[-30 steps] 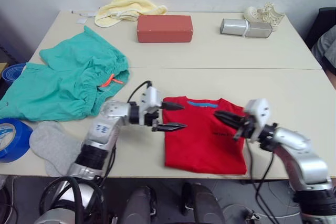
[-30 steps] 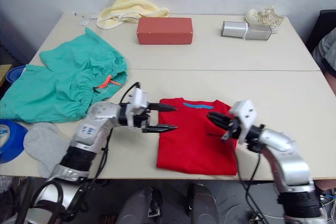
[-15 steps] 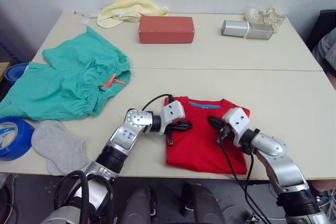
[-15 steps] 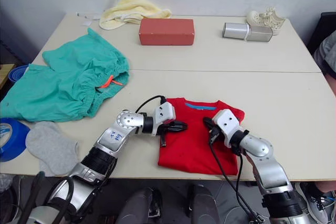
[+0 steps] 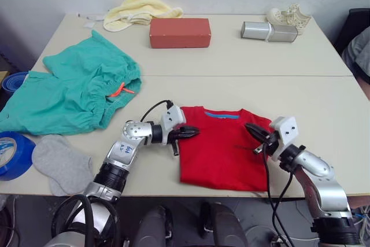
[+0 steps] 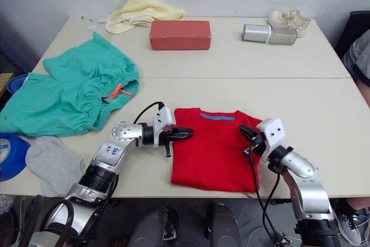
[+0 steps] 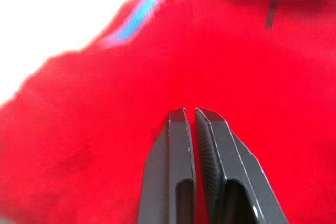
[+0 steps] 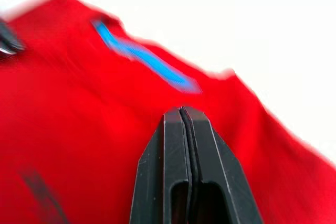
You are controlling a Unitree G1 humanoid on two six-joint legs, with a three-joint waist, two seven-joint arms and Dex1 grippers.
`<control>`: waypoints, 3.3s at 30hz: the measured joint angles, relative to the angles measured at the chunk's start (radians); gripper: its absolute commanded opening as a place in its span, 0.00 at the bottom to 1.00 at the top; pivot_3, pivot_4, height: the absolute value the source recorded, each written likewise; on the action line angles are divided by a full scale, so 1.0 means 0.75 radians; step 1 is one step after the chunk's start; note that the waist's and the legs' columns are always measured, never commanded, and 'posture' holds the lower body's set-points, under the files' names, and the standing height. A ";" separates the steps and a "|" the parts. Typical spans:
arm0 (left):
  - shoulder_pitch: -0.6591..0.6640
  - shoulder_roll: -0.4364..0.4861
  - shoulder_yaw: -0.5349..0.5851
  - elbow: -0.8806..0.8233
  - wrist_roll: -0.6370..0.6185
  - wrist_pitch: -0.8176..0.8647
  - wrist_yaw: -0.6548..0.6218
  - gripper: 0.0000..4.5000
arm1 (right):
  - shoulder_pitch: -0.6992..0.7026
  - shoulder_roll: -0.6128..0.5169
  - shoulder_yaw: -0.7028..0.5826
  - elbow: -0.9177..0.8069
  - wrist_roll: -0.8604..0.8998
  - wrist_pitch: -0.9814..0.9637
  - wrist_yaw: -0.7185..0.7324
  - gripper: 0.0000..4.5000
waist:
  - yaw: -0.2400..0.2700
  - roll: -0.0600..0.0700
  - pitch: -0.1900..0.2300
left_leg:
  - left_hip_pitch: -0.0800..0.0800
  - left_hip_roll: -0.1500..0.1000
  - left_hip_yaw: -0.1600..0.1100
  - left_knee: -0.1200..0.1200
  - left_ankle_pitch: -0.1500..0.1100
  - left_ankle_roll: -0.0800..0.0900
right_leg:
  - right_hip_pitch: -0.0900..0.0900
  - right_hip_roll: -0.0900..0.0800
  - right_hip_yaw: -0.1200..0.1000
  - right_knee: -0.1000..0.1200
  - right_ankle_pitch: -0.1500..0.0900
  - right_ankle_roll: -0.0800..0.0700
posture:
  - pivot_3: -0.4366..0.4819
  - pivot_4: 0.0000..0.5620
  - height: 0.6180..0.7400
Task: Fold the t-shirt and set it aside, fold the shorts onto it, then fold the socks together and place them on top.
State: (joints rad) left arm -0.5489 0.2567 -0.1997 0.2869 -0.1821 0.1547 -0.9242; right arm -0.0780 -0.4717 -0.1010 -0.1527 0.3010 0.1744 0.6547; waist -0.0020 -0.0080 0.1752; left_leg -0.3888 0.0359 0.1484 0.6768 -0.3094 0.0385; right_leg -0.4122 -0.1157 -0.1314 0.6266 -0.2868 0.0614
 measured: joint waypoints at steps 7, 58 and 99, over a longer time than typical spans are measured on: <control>-0.137 -0.126 -0.029 0.160 0.049 -0.101 0.040 0.07 | -0.104 0.036 0.134 0.049 -0.108 0.001 -0.046 0.00 | 0.006 -0.001 0.000 | -0.002 -0.003 0.000 0.000 0.000 0.001 | 0.000 0.000 -0.002 -0.002 0.000 0.001 | 0.48 0.27 1.00; 0.255 0.167 0.031 -0.355 -0.304 -0.080 -0.356 0.19 | 0.826 -0.252 -0.454 -0.355 0.624 0.188 0.251 0.28 | 0.020 0.004 0.003 | 0.004 -0.003 -0.002 -0.015 0.000 0.007 | 0.001 -0.002 0.000 -0.006 0.000 -0.001 | 0.48 0.27 1.00; 0.213 0.338 0.106 -0.470 -0.429 0.017 -0.592 1.00 | 0.180 -0.510 -0.222 -0.286 1.214 1.398 -0.448 0.06 | 0.003 -0.024 -0.007 | 0.001 0.002 -0.002 -0.018 0.000 0.001 | 0.000 0.003 -0.002 -0.012 -0.001 -0.003 | 0.48 0.27 1.00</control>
State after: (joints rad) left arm -0.3891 0.5101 -0.1203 -0.0657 -0.5038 0.1673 -1.3680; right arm 0.0571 -0.8543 -0.2673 -0.3671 1.2116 1.2233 0.3187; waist 0.0003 -0.0259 0.1697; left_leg -0.3878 0.0375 0.1467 0.6636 -0.3094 0.0391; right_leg -0.4120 -0.1134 -0.1327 0.6180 -0.2878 0.0591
